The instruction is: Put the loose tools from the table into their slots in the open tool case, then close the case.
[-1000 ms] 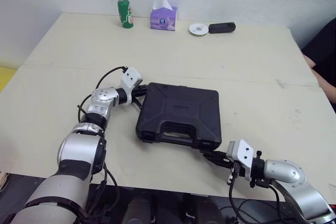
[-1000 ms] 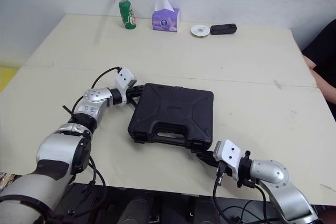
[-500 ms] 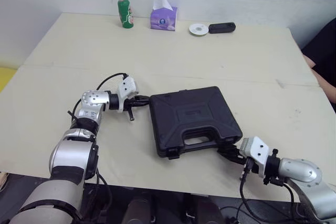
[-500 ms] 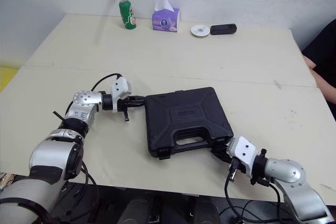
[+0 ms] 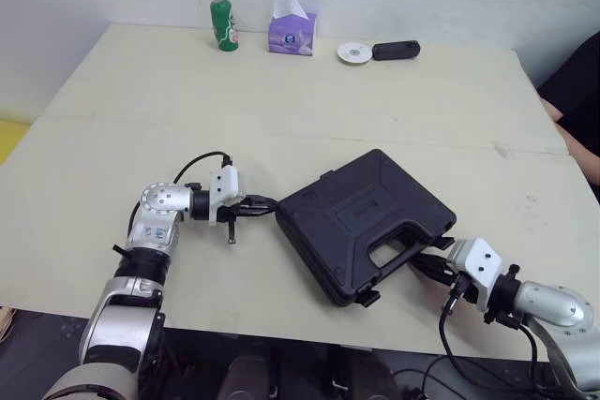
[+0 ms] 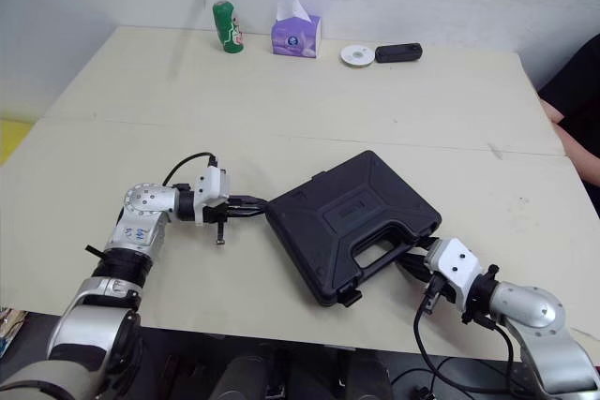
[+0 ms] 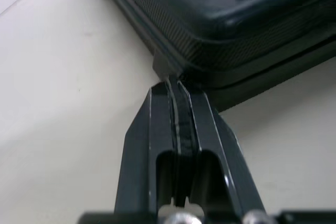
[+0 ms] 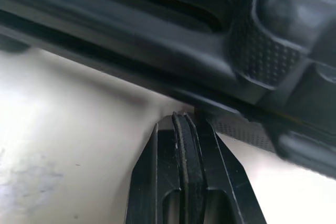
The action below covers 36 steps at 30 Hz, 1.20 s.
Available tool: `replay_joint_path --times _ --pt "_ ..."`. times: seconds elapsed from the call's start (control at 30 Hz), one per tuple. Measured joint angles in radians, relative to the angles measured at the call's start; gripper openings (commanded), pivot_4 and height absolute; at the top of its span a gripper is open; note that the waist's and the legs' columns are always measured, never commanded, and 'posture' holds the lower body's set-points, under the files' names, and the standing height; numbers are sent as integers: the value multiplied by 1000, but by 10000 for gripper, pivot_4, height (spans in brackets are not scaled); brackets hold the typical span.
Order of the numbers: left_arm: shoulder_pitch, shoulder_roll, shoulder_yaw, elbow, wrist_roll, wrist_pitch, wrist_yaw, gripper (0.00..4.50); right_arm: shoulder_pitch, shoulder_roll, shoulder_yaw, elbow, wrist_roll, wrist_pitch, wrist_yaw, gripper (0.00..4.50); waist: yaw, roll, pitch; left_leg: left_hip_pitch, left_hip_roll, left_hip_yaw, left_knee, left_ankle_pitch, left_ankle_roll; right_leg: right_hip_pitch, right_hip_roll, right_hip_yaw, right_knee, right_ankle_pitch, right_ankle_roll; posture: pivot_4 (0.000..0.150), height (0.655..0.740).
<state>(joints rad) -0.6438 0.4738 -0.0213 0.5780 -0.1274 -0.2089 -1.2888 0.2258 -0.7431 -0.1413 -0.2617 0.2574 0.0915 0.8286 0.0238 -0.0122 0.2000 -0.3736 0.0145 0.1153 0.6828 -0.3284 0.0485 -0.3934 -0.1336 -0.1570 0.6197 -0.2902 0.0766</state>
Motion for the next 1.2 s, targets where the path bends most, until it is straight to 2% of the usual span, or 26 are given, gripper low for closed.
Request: replay_joint_path --times 0.2,0.43,0.57,0.8,1.2 --pt "26 7 37 -70 -54 150 87 99 70 14 -84 -50 1 64 -71 388 2 0 0 0 0 -1 0 0 0 1 0 0 -1 0 0 1500 7400" --pt "-45 -77 14 -70 -60 278 224 99 92 49 -123 -63 -47 73 -156 388 1 0 0 0 0 -1 0 0 0 0 0 0 -1 0 0 1500 7400" --pt "-93 -109 -30 -11 -46 276 217 99 21 83 -65 -52 -85 73 -186 388 -5 0 0 1 1 0 0 1 -1 0 1 0 0 0 0 1500 7400" --pt "-123 -99 -58 94 -14 251 183 99 -70 125 15 -31 -127 67 -210 388 -16 0 0 0 1 0 -1 1 -2 -1 2 0 1 0 -1 1500 7400" --pt "-82 -50 -32 47 -23 274 189 99 -154 161 130 -63 -156 89 -205 388 -26 0 0 0 1 0 -1 1 -2 -1 1 1 2 0 -1 1500 7400"
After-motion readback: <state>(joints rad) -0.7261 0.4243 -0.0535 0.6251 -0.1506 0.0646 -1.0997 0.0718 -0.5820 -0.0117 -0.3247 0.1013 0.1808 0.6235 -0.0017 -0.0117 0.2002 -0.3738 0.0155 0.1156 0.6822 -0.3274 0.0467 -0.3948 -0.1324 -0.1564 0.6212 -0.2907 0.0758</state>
